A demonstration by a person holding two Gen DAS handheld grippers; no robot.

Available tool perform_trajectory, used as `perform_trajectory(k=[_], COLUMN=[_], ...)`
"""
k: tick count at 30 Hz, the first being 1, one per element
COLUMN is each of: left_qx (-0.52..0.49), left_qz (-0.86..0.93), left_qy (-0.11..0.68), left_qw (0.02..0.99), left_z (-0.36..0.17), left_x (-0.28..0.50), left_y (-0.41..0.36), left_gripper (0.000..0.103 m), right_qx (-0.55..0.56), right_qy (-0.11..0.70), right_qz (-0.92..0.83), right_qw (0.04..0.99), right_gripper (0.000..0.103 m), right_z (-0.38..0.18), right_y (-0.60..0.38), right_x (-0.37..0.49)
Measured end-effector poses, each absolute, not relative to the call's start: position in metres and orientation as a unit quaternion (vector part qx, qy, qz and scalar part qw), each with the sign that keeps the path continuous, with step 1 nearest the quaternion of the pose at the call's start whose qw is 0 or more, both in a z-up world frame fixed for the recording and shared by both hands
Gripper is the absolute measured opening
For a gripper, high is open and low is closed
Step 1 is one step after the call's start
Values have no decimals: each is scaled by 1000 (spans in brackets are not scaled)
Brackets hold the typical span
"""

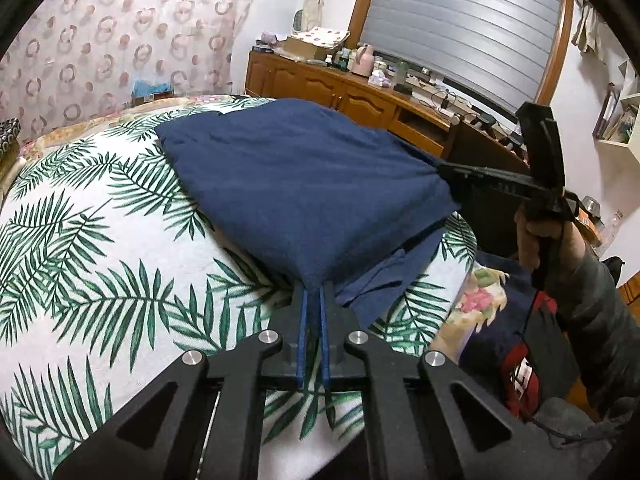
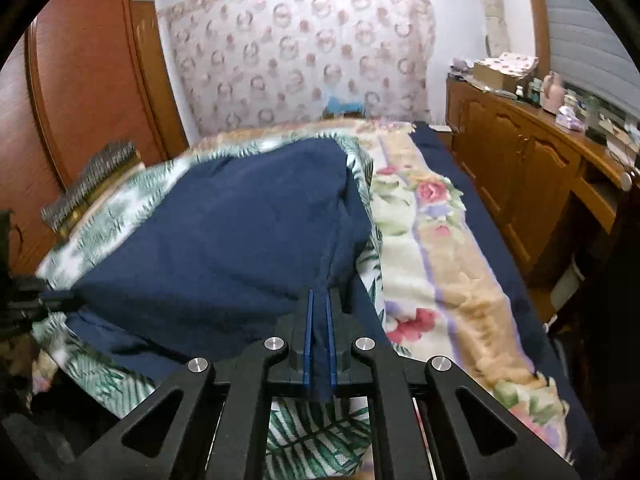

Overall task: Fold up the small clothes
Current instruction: 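Grasp the navy shirt bundle's edge with the left gripper while the right gripper grasps beside it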

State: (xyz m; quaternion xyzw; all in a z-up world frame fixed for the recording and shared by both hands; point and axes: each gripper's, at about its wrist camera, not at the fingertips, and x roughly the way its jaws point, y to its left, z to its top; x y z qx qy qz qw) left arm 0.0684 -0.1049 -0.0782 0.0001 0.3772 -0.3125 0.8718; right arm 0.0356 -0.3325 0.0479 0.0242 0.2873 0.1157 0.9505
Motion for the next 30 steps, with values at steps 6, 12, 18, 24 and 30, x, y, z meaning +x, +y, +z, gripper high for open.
perform_trajectory(k=[6, 12, 18, 24, 30], left_qx=[8, 11, 10, 7, 4], left_qz=[-305, -304, -303, -303, -304], left_qy=[392, 396, 406, 411, 412], left_qw=[868, 866, 862, 860, 859], left_z=[-91, -94, -98, -101, -102], left_x=[70, 70, 73, 75, 76], left_y=[-111, -111, -112, -113, -112], left_gripper=[6, 6, 6, 6, 8], right_qx=[26, 46, 69, 104, 102], right_qy=[305, 312, 331, 342, 339], right_qz=[98, 82, 91, 101, 105], right_qw=[947, 945, 937, 928, 929], right_gripper=[4, 54, 63, 66, 67], right_z=[35, 33, 26, 28, 29], right_y=[-334, -335, -331, -343, -343], right_x=[36, 39, 45, 53, 52])
